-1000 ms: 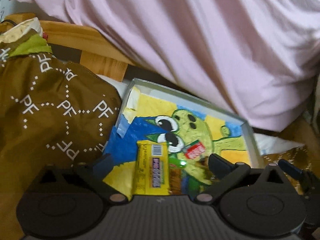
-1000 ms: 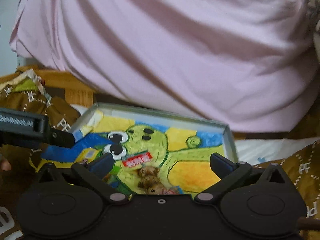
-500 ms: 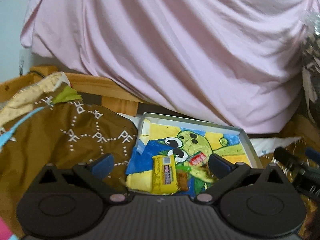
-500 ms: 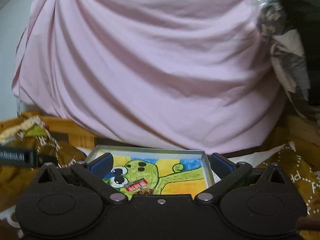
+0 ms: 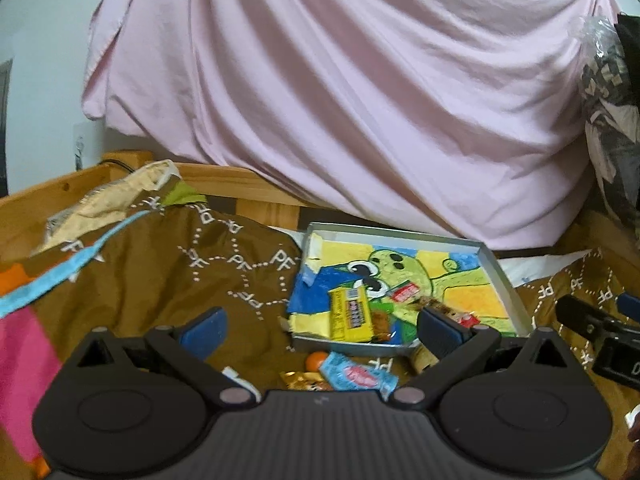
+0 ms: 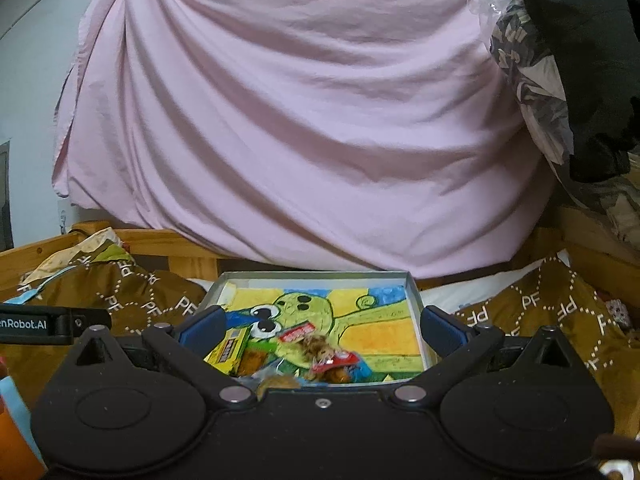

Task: Organize snacks
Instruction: 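Raise both open tools away from the tray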

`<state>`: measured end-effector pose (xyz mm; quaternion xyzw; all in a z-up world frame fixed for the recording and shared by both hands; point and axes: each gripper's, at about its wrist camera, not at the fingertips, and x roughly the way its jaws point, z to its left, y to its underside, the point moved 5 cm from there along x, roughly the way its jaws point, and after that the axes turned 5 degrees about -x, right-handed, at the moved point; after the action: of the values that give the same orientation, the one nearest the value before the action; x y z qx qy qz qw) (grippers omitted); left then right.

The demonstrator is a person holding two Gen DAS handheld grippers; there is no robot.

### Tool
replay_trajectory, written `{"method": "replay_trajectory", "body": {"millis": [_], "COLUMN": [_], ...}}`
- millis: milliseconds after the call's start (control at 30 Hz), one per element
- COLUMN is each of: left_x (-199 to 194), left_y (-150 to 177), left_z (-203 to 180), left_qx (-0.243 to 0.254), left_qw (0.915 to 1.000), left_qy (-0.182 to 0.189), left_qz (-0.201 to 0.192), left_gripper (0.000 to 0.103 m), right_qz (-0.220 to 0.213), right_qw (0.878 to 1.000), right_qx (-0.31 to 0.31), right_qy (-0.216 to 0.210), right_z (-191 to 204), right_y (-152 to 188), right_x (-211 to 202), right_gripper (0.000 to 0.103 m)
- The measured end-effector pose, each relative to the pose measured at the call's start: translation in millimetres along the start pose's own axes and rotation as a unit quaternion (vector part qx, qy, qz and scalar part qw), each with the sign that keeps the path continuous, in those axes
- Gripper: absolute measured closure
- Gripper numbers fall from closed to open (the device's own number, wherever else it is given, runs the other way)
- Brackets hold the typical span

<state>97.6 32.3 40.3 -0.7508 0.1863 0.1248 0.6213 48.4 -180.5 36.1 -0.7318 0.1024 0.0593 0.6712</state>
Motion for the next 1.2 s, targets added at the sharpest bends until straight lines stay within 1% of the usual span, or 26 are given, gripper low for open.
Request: {"method": "replay_trajectory", "body": {"millis": [133, 267, 367, 433, 533, 667, 733, 800, 867, 967, 1033, 1067, 1133, 1200], "left_x": [-11.4, -20.4, -23.9, -24.4, -25.2, -22.3, -19.4, -15.1, -8.1, 1.2, 4.7, 6.1, 9.9, 14.7], "left_y": [2.2, 6.4, 13.5, 18.2, 24.3, 29.4, 30.9, 32.2, 34.7, 39.6, 43.1, 44.5, 46.2, 47.3], "left_z": [2.4, 4.6, 8.5, 11.0, 13.1, 13.0, 11.6, 10.1, 8.0, 4.5, 2.6, 2.2, 2.6, 3.5], "left_qx": [0.002, 0.019, 0.026, 0.024, 0.014, 0.015, 0.021, 0.024, 0.038, 0.085, 0.106, 0.105, 0.086, 0.076], "left_qw": [1.0000, 0.9996, 0.9988, 0.9982, 0.9981, 0.9972, 0.9967, 0.9962, 0.9942, 0.9895, 0.9868, 0.9866, 0.9865, 0.9862], "left_qy": [-0.002, -0.019, -0.025, -0.025, -0.028, -0.047, -0.050, -0.043, -0.035, -0.029, -0.015, -0.008, 0.007, 0.012], "left_qz": [0.003, 0.012, 0.034, 0.048, 0.054, 0.057, 0.061, 0.072, 0.095, 0.114, 0.121, 0.125, 0.139, 0.146], "left_gripper": [0.000, 0.000, 0.000, 0.000, 0.000, 0.000, 0.000, 0.000, 0.000, 0.000, 0.000, 0.000, 0.000, 0.000], "right_qz": [0.008, 0.021, 0.029, 0.043, 0.061, 0.072, 0.077, 0.083, 0.089, 0.102, 0.118, 0.126, 0.142, 0.155], "right_qw": [1.000, 1.000, 0.999, 0.999, 0.997, 0.997, 0.996, 0.996, 0.995, 0.994, 0.993, 0.992, 0.989, 0.987], "right_qx": [0.007, 0.005, 0.001, 0.003, 0.006, -0.008, -0.007, -0.005, -0.003, 0.000, 0.000, 0.000, -0.003, -0.010], "right_qy": [-0.007, -0.017, -0.024, -0.030, -0.042, -0.035, -0.033, -0.033, -0.032, -0.029, -0.028, -0.028, -0.031, -0.035], "right_z": [5.9, 14.5, 19.6, 22.3, 26.0, 29.3, 28.9, 27.7, 26.4, 25.1, 25.1, 25.3, 27.2, 30.4], "right_y": [6.4, 12.7, 16.1, 18.9, 23.7, 28.2, 29.9, 31.8, 33.8, 37.7, 41.8, 44.1, 48.8, 53.6], "right_x": [-10.9, -17.5, -21.2, -20.7, -19.5, -17.8, -16.6, -15.3, -13.5, -10.2, -5.7, -2.9, 1.6, 5.8], "right_gripper": [0.001, 0.001, 0.001, 0.001, 0.001, 0.001, 0.001, 0.001, 0.001, 0.001, 0.001, 0.001, 0.001, 0.001]}}
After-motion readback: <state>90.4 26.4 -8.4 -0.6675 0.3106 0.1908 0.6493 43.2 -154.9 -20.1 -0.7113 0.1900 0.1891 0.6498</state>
